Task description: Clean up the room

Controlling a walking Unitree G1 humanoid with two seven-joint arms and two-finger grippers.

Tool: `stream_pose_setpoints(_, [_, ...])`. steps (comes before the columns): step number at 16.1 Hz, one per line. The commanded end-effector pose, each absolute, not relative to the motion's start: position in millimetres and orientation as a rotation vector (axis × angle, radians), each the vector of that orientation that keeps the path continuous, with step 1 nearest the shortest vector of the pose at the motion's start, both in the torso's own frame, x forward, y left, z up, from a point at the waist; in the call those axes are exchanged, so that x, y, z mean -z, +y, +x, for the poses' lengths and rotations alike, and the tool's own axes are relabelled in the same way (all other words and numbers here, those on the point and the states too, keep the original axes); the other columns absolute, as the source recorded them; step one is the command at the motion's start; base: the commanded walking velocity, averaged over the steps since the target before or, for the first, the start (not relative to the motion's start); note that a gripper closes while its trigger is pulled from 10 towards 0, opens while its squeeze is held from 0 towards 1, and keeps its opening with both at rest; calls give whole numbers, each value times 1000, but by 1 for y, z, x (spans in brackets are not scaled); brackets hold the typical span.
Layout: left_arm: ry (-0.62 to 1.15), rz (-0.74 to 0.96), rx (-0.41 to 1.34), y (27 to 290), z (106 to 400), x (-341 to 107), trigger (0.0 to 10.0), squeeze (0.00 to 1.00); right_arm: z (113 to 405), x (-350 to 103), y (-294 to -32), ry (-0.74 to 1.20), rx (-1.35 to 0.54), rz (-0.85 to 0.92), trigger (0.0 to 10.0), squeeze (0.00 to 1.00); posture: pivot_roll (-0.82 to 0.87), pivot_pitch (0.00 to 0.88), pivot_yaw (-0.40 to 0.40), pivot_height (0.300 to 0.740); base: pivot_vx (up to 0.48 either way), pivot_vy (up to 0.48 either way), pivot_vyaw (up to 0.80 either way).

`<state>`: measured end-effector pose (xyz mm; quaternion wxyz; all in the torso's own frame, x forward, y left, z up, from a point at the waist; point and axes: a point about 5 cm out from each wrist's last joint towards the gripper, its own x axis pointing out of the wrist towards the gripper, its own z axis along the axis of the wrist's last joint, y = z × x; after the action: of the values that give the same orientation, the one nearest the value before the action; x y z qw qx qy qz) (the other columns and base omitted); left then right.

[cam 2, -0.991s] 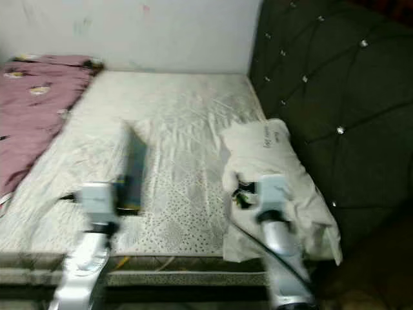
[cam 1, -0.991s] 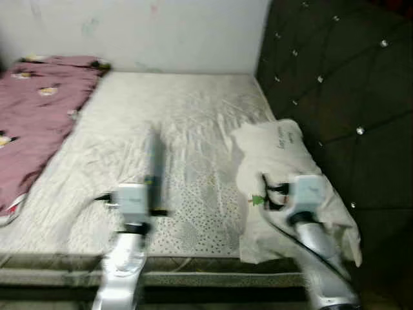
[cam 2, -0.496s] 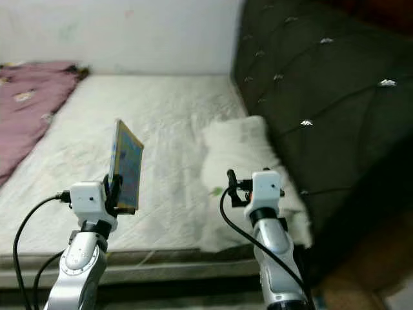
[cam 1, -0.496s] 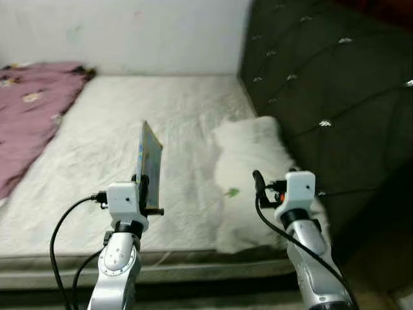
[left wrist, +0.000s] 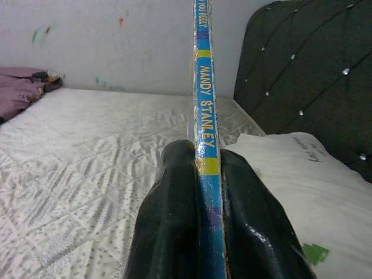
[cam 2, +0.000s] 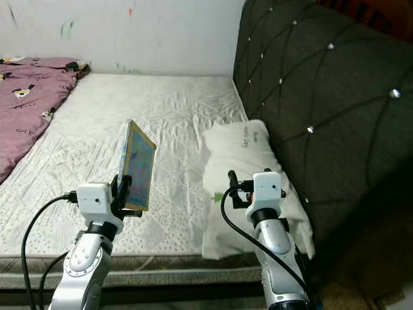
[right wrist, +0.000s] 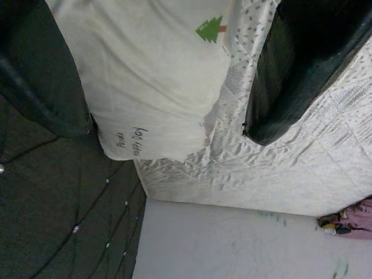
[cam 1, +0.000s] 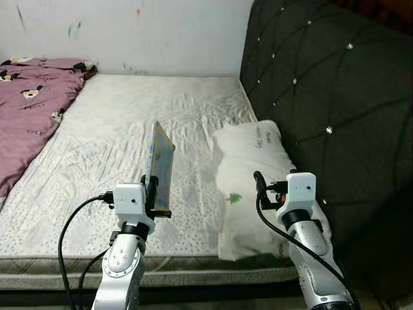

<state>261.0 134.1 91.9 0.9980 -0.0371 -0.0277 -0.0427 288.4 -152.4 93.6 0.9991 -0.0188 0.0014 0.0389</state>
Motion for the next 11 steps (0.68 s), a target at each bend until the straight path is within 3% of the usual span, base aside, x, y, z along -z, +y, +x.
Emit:
stream_pose_setpoints(1, [-117, -75, 84, 135, 264, -104, 10000, 0, 290, -95, -152, -2, -77, -41, 10000, 0, -35, 3, -32, 740, 255, 0, 0])
stream_pose_setpoints(5, [-111, -72, 87, 135, 264, -104, 10000, 0, 290, -94, -151, -1, -85, -58, 10000, 0, -32, 3, -31, 740, 280, 0, 0])
stream_pose_setpoints(11, [-98, -69, 65, 137, 265, -102, 10000, 0, 289, -93, -149, 1, -93, -58, 10000, 0, -29, 1, -32, 740, 0, 0, 0])
